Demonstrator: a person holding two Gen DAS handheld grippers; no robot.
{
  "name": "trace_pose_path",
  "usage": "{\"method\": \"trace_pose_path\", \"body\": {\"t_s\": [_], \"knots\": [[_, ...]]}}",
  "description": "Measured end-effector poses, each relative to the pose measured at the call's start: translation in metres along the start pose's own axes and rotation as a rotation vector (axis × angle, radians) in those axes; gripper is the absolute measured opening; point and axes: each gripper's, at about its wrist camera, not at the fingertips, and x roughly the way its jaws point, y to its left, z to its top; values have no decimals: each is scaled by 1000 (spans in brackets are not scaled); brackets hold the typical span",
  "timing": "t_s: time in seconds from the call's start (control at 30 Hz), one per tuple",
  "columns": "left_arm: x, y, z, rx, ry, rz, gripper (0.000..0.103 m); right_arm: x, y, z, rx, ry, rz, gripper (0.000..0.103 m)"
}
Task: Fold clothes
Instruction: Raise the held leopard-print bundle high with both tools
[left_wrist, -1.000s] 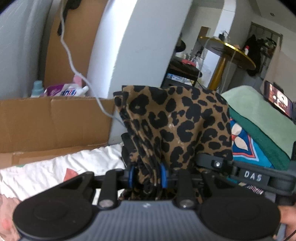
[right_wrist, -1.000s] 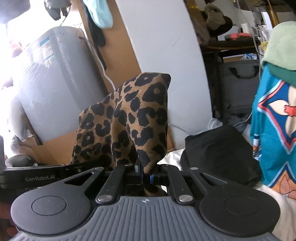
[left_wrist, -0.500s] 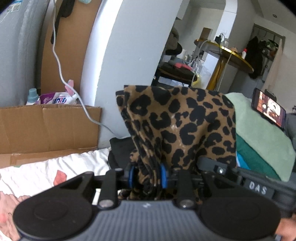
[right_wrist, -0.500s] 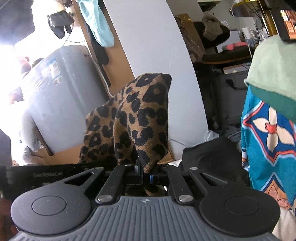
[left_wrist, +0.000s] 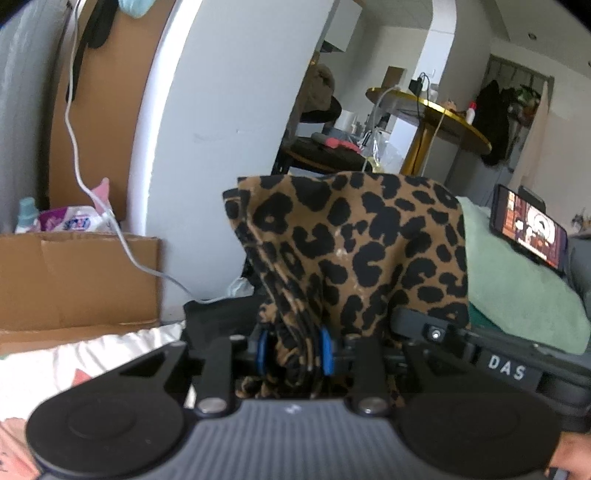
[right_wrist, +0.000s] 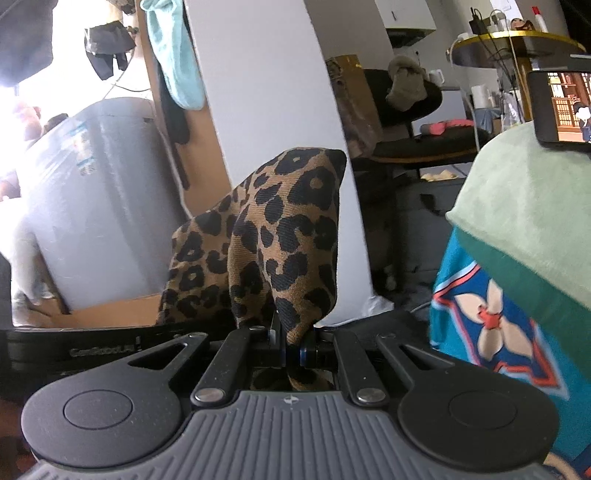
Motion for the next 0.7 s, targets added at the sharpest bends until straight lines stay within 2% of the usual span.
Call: {"method": "trace_pose_path", "body": {"t_s": [0.1,0.23,0.43,0.53,0.7], "knots": [[13,6,1,-27,0,-49,29,6,-8,5,-24,-1,-23,5],[31,7,10,47,16,-100,29,19,-20,10,-60,-9,-45,5],[62,9,17,113,56,-116,29,41,-33,13,-109,-9,-60,5],[78,8,14,134,83,-143,29,55,-41,14,-125,13,-73,5],[109,21,0,112,119,-184,29,80,-56,10,-150,44,-99,5]]}}
